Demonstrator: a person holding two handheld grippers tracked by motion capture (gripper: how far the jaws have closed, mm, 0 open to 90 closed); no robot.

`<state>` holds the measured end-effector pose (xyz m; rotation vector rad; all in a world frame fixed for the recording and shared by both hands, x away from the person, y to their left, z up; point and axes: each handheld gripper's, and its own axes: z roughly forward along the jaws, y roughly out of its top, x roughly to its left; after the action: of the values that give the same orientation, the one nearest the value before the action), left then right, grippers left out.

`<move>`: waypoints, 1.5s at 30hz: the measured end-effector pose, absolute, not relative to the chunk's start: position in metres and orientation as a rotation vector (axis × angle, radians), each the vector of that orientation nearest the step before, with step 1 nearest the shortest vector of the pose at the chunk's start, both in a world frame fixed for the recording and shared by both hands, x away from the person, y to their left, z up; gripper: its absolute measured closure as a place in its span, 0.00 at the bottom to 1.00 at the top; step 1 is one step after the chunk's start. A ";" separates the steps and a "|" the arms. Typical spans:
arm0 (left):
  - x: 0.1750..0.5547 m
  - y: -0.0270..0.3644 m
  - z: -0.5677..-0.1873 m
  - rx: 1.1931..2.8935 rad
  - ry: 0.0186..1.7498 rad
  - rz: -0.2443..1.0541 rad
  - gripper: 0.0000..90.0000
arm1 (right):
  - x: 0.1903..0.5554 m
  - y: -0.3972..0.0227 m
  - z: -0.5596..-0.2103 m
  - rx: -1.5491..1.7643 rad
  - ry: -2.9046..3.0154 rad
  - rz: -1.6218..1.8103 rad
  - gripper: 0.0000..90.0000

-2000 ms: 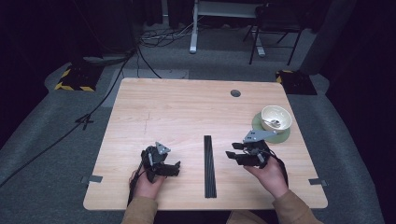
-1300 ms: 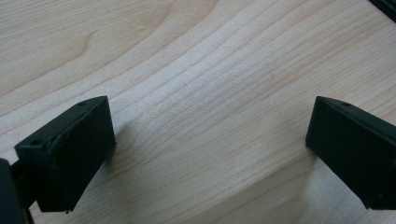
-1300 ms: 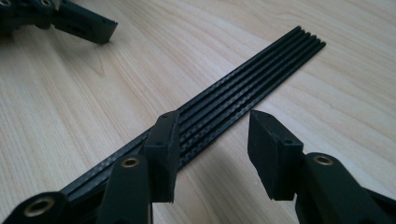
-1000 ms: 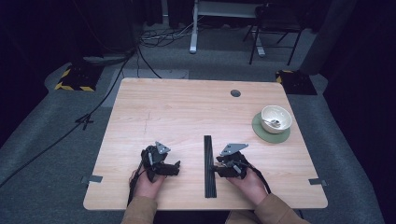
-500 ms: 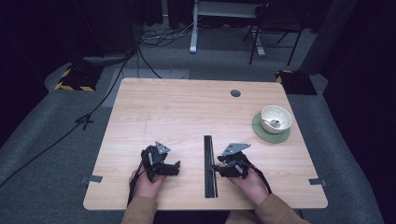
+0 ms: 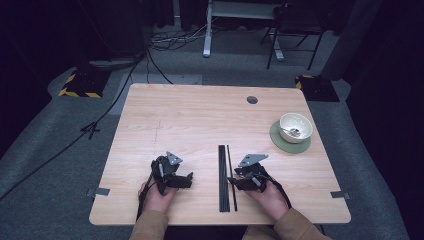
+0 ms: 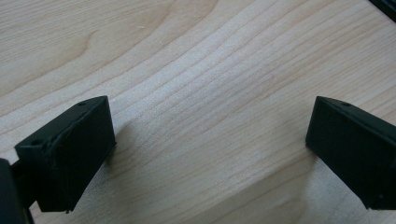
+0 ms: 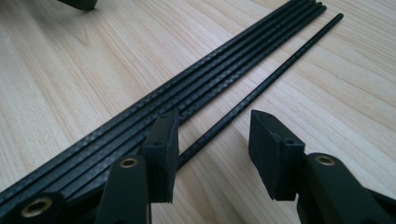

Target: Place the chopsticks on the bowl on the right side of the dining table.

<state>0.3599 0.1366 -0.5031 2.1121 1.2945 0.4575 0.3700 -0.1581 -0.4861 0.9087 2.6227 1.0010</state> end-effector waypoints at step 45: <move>0.361 0.136 -0.503 2.114 1.299 0.457 0.02 | 0.372 -0.210 -0.474 1.048 2.593 0.937 0.73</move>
<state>0.3609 0.1359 -0.5028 2.1144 1.2992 0.4571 0.3722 -0.2096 -0.4737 1.0476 2.5933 0.9375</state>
